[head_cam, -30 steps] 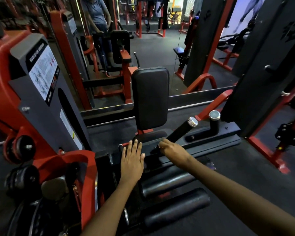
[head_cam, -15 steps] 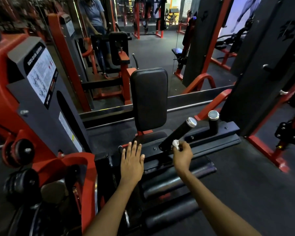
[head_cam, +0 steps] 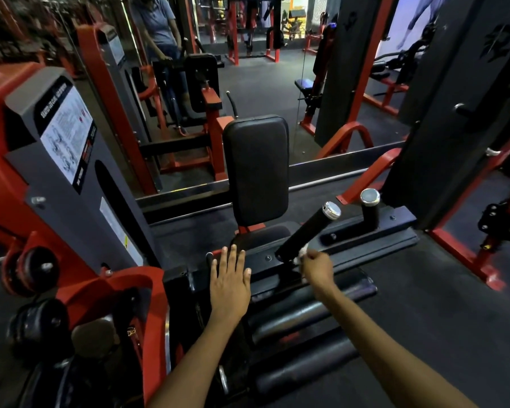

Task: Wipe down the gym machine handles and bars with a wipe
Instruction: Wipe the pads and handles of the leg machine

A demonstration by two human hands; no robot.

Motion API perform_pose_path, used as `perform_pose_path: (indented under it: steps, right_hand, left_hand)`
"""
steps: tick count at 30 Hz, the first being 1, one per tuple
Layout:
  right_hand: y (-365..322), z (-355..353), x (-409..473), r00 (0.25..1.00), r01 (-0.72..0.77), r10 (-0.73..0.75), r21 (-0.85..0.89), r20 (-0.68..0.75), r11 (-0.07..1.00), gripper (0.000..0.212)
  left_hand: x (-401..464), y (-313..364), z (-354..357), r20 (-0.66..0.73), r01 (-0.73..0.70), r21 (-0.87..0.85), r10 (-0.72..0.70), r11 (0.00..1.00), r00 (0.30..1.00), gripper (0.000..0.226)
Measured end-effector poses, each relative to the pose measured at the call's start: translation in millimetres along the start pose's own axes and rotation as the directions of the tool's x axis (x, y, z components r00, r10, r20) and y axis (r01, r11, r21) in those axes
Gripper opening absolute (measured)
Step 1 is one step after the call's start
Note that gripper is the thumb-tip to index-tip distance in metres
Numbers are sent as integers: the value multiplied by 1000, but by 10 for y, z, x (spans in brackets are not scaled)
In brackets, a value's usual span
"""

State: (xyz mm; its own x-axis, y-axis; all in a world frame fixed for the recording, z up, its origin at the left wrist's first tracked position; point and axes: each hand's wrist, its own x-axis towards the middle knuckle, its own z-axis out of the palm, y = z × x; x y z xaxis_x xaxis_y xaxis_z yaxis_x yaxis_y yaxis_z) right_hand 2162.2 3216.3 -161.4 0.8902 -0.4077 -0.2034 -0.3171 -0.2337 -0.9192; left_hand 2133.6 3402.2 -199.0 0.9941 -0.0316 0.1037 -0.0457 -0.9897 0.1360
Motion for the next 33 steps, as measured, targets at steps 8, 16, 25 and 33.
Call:
perform_pose_path:
  steps: [8, 16, 25, 33]
  right_hand:
    - [-113, 77, 159, 951, 126, -38, 273, -306, 954, 26]
    - [57, 499, -191, 972, -73, 80, 40, -223, 997, 30]
    - [-749, -299, -398, 935, 354, -354, -61, 7, 933, 14]
    - [-472, -165, -263, 715, 617, -602, -726, 356, 304, 9]
  left_hand:
    - [-3, 0, 28, -8, 11, -7, -11, 1000, 1000, 73]
    - [-13, 14, -11, -13, 24, -22, -25, 999, 1000, 64]
    - [-21, 2, 8, -53, 12, -29, -13, 1000, 999, 56]
    - [-5, 2, 11, -49, 14, -29, -16, 999, 999, 56]
